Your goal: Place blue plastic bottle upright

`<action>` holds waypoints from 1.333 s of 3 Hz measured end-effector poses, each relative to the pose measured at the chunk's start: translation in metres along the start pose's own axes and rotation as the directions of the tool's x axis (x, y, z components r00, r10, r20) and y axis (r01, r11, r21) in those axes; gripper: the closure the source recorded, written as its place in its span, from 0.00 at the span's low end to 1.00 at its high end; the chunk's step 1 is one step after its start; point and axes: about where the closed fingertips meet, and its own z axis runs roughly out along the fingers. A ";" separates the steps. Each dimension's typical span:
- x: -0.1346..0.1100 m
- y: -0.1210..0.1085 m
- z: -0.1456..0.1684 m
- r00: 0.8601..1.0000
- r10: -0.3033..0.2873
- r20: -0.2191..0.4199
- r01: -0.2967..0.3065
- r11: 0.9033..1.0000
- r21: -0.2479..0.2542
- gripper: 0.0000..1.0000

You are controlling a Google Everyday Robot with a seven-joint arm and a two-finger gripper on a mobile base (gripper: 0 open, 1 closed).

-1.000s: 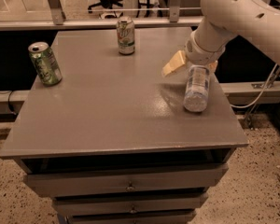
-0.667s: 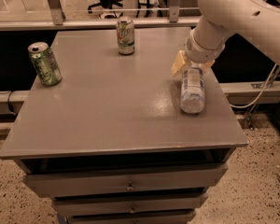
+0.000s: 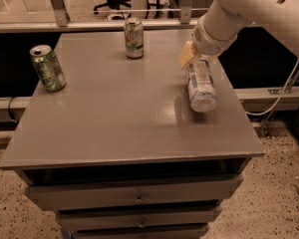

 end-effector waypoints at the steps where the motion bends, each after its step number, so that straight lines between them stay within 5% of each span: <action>1: -0.030 0.023 -0.022 0.984 -0.099 0.148 0.115 0.988 -0.104 1.00; 2: -0.057 0.045 -0.045 0.934 -0.117 0.336 0.205 0.949 -0.239 1.00; 3: -0.068 0.063 -0.072 0.865 -0.085 0.494 0.292 0.886 -0.360 1.00; 4: -0.073 0.081 -0.096 0.784 -0.101 0.612 0.417 0.816 -0.400 1.00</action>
Offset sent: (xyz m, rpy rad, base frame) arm -0.0086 0.0739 0.1250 0.3241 -0.6064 0.7350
